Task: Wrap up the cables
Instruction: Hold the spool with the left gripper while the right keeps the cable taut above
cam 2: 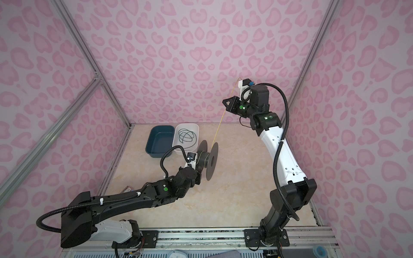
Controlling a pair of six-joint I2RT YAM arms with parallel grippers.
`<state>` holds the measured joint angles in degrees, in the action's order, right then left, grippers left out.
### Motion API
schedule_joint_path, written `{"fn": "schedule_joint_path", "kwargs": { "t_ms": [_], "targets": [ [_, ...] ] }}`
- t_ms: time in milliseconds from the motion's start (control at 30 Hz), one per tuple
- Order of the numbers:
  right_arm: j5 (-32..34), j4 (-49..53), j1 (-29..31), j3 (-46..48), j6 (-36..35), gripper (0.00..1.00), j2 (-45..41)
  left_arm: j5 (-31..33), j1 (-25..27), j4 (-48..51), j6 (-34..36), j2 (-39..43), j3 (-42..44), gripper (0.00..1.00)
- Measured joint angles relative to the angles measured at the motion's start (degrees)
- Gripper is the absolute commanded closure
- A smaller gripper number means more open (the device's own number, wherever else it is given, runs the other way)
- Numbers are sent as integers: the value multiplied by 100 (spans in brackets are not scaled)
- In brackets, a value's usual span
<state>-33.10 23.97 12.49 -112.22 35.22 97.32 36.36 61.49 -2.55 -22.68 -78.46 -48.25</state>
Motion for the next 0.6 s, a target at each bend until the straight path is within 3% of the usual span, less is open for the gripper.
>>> {"fn": "schedule_joint_path", "kwargs": {
  "t_ms": [600],
  "targets": [
    [-144, 238, -260, -544, 42, 100, 365, 0, 66, 175, -61, 37, 52, 96]
  ]
}}
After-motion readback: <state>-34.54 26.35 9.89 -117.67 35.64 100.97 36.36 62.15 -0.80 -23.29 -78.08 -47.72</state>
